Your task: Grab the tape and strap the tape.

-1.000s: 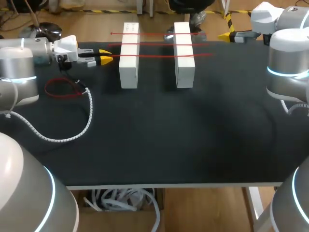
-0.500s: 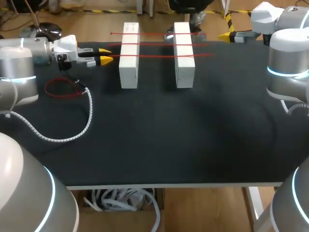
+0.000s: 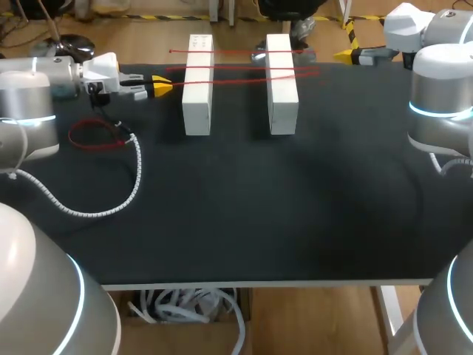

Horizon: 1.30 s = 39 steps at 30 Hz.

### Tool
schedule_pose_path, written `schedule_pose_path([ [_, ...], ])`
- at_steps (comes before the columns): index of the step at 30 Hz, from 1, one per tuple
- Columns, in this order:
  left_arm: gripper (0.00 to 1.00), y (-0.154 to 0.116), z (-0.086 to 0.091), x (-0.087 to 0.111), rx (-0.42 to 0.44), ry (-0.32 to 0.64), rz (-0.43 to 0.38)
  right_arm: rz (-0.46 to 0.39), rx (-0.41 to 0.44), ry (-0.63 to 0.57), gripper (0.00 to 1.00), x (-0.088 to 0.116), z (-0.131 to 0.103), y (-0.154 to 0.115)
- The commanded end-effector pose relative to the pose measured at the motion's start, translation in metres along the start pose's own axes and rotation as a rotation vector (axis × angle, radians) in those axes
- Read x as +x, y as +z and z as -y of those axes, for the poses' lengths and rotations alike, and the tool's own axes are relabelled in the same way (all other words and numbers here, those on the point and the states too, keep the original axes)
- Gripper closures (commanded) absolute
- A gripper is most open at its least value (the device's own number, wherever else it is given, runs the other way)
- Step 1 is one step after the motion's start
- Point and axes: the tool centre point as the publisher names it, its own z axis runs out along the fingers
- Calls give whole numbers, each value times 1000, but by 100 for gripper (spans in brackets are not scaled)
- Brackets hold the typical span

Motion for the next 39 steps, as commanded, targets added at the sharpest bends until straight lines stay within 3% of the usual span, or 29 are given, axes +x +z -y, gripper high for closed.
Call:
schedule_pose_path([
  [1, 100, 0, -1, -3, -1, -1, -9, 0, -1, 0, 0, 0, 0, 0],
  [9, 100, 0, 4, -1, 3, 0, -29, 0, -1, 0, 0, 0, 0, 0],
  [16, 100, -1, 27, 4, 37, -5, 5, 0, -1, 0, 0, 0, 0, 0],
  [23, 100, -3, 70, 9, 110, -131, 41, 0, -1, 0, 0, 0, 0, 0],
  [31, 100, 0, 125, 23, 183, -156, 4, 0, -1, 0, 0, 0, 0, 0],
  [39, 100, 21, 171, 34, 246, -190, -38, 0, -1, 0, 0, 0, 0, 0],
])
